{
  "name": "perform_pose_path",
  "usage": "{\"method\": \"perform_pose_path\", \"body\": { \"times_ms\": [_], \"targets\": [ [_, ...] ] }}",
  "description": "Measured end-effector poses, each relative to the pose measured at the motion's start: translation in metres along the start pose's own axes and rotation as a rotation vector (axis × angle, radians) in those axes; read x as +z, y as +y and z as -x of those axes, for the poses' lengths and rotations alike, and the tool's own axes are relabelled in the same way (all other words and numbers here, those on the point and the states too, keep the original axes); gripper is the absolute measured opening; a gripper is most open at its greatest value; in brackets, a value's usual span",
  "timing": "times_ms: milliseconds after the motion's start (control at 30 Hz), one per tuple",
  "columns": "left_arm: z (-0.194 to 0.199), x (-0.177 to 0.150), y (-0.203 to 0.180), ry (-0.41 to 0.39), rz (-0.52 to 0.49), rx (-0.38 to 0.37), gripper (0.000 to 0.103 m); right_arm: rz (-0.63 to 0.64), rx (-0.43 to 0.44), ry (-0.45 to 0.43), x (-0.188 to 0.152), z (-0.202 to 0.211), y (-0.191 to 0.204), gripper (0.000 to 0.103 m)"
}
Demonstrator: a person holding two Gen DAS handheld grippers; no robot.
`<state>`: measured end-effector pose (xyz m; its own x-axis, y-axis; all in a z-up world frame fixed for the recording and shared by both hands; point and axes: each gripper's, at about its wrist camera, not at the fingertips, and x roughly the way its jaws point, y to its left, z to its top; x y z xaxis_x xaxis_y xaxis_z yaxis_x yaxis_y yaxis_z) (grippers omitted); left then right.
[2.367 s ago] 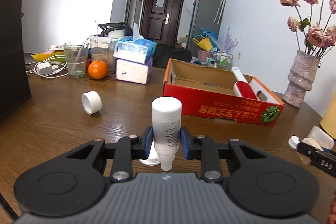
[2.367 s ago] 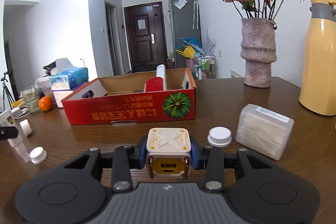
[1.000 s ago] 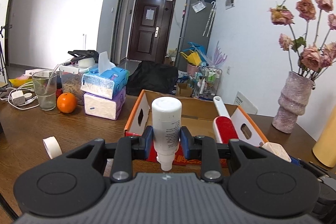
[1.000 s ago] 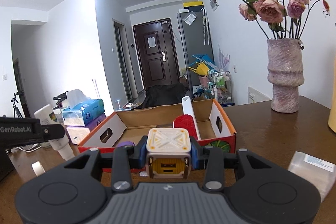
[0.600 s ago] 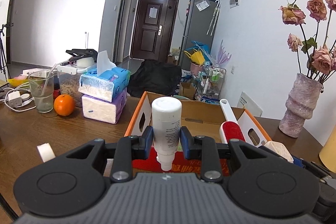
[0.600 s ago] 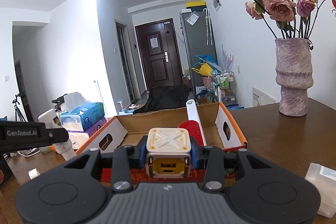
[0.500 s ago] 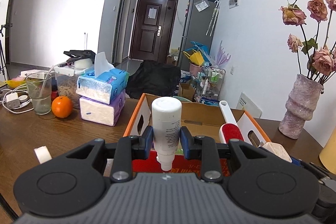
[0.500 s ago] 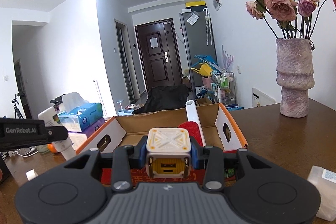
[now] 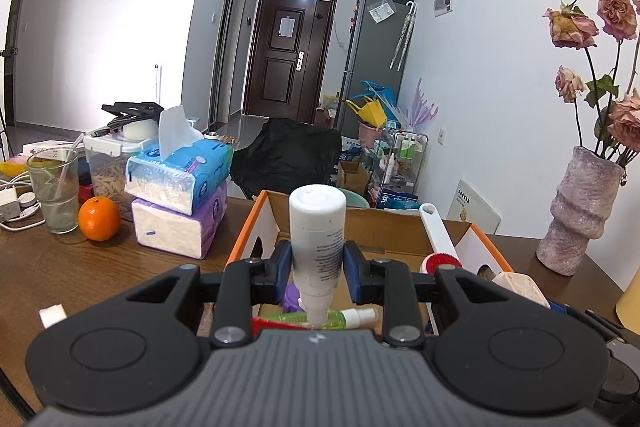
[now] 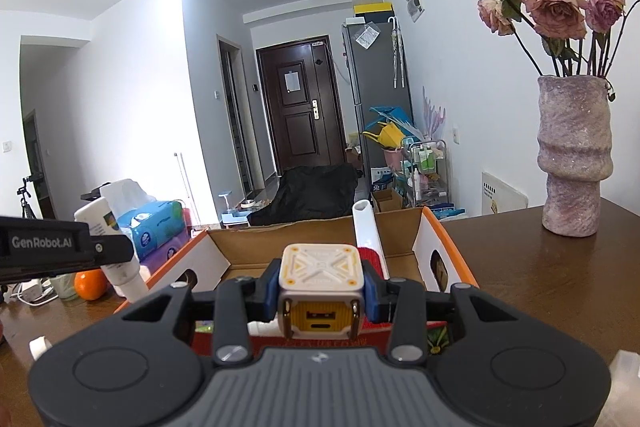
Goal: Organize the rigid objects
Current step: 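Lift the white lotion bottle and beige cube and carry both over the box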
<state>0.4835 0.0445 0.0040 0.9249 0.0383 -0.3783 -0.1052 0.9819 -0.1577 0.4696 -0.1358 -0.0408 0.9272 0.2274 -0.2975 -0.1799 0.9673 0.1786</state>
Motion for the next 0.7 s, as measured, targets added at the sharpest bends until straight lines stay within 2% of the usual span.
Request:
{"method": "perform_pose_path", "body": {
  "times_ms": [700],
  "targets": [
    [-0.062, 0.03, -0.014, -0.038, -0.021, -0.021, 0.029, 0.033, -0.01, -0.021, 0.016, -0.054, 0.003, 0.038]
  ]
}}
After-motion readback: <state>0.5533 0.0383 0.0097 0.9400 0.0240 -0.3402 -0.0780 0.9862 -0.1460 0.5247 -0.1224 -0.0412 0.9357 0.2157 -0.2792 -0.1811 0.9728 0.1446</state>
